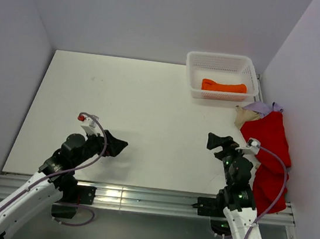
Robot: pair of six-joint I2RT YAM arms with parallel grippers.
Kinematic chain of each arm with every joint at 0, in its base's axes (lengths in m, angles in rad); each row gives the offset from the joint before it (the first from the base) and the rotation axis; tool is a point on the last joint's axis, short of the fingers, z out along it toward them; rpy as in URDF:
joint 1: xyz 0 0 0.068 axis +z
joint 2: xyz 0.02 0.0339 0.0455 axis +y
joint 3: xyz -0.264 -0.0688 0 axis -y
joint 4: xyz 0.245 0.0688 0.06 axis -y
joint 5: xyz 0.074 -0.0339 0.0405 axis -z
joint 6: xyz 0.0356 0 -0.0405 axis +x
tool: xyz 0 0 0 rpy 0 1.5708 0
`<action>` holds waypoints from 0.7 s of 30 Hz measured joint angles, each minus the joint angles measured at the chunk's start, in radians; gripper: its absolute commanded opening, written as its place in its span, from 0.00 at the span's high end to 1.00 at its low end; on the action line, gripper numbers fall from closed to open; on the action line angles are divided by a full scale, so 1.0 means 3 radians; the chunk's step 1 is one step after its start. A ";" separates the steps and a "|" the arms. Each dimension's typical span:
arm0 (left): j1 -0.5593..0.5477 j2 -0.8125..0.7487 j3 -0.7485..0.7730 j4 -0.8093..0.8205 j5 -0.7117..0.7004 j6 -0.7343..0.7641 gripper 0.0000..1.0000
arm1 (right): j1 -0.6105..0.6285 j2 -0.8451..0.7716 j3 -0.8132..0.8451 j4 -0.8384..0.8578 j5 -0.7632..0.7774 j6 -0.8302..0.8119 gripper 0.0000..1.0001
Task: Roll the t-shirts
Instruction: Grab a tshirt with the right arm
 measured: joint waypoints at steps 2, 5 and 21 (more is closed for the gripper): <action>0.0000 -0.0072 0.0000 -0.0003 -0.0019 -0.0001 0.02 | -0.0001 -0.0032 0.0005 -0.0037 0.0210 0.0111 0.00; 0.0000 -0.0239 0.0000 0.0003 -0.0029 -0.0003 0.02 | -0.0001 0.0046 0.0136 -0.0328 0.0687 0.0425 0.00; 0.0000 -0.0306 -0.0003 0.0046 -0.0008 0.0000 0.03 | -0.0888 0.2335 0.2008 -0.1858 0.1905 0.1165 0.01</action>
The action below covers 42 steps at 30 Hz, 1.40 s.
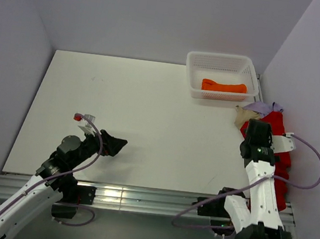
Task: Roll the t-shirts
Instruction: Grab a tshirt with the right arm
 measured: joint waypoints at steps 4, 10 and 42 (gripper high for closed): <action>0.0000 0.0008 0.0000 0.0001 0.0013 0.0000 0.02 | -0.0440 0.0392 0.0003 0.0081 -0.0160 -0.0045 0.03; 0.0000 0.0008 0.0000 0.0003 0.0022 0.0001 0.02 | -0.0832 0.0916 0.0018 0.0291 -0.0212 0.0095 0.06; 0.0000 0.0121 -0.0023 0.0036 0.0041 0.0003 0.02 | -0.0819 0.0380 0.0025 0.0416 0.0215 0.0842 0.96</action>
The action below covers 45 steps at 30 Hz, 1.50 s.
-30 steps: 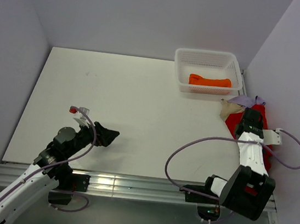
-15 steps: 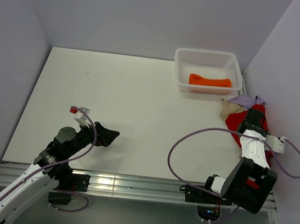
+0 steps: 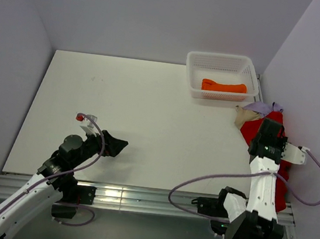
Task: Roll the t-shirts
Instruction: Grab a tshirt with the right arm
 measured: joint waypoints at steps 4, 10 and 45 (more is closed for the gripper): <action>0.0001 0.0045 0.0000 0.0003 0.0011 0.0014 0.02 | 0.0130 -0.0209 0.0083 -0.0017 0.0095 -0.0092 0.29; 0.0000 0.0046 0.0000 0.0020 0.0047 0.0024 0.02 | -0.0028 0.0374 0.0095 -0.0048 0.0121 -0.0219 0.18; 0.0000 -0.0094 -0.0034 0.0083 0.0239 0.0038 0.03 | 0.2307 -0.0186 0.1179 0.0375 -0.0587 -0.0857 1.00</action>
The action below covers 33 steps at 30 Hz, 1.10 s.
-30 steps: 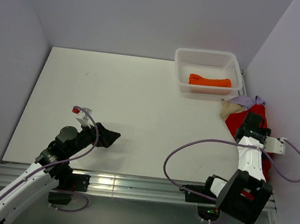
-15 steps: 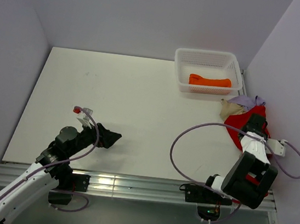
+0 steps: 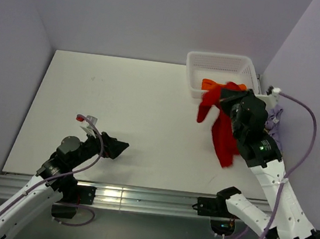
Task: Roll the t-shirts
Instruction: Grab a tshirt with the right arm, then move the tshirt to the center of the board
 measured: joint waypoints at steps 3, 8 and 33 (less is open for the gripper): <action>0.0000 -0.0114 0.0000 -0.0032 -0.0010 0.0000 0.02 | 0.0492 0.0079 0.0395 0.0181 -0.0739 -0.0305 1.00; 0.0000 -0.0220 0.0000 -0.0067 -0.0036 -0.0001 0.02 | 0.0903 0.0243 0.0994 0.0248 -0.1695 -0.0581 1.00; 0.0000 -0.0034 0.0000 -0.0125 -0.0050 0.0000 0.03 | 0.1240 -0.0287 -0.1759 0.0417 -0.1714 -0.1179 0.32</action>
